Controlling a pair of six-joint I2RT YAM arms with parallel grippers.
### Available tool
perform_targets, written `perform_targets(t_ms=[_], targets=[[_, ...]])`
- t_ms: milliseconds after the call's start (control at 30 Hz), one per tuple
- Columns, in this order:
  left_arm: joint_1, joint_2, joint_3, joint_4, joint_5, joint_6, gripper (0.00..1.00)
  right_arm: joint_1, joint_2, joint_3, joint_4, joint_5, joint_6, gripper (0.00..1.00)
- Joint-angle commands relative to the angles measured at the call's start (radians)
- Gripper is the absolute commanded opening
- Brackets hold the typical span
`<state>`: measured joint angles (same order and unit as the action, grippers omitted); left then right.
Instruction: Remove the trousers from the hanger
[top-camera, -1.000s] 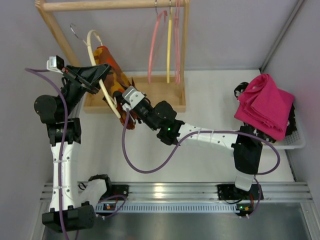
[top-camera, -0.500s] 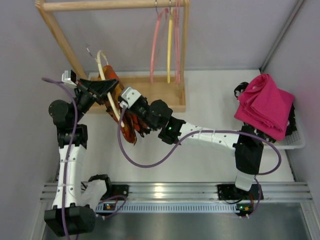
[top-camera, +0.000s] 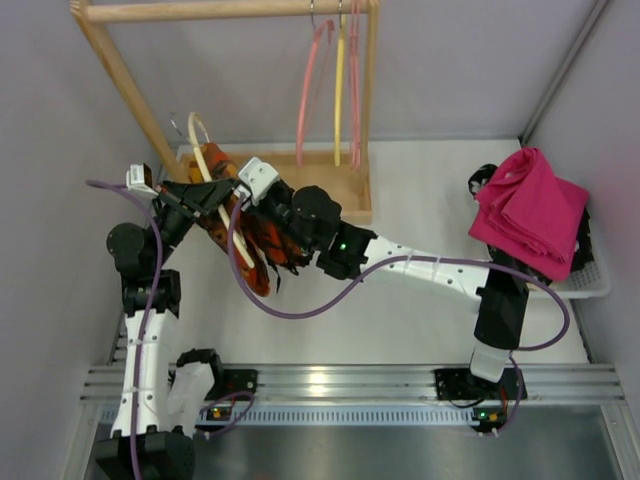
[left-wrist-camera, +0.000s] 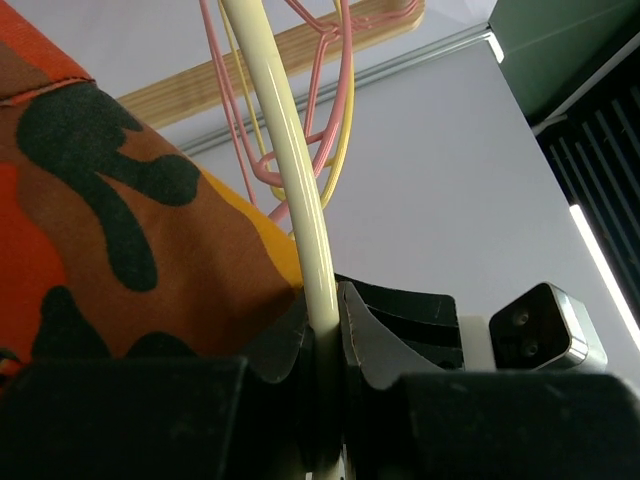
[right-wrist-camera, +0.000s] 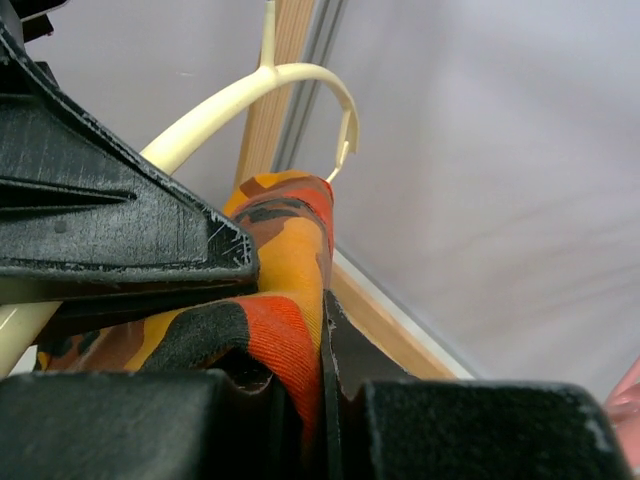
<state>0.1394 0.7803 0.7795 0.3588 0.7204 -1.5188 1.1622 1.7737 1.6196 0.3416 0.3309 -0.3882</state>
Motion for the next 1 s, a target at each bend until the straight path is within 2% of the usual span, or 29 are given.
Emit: perform_targets(t_ms=[0,300,567,967], targets=[[0.003,0.002,-0.01,-0.034,0.025,0.085,0.0,-0.004,-0.175,0.163,0.275,0.023,0.028,0.0],[0.008,-0.016,-0.048,-0.121,0.004,0.135,0.0,-0.004,-0.18,0.275,0.277,0.043,0.017,0.0],[0.038,-0.001,-0.083,-0.119,-0.009,0.118,0.0,-0.006,-0.181,0.358,0.289,0.068,-0.026,0.0],[0.054,-0.004,-0.19,-0.126,-0.032,0.158,0.0,-0.006,-0.134,0.617,0.297,0.016,-0.052,0.0]])
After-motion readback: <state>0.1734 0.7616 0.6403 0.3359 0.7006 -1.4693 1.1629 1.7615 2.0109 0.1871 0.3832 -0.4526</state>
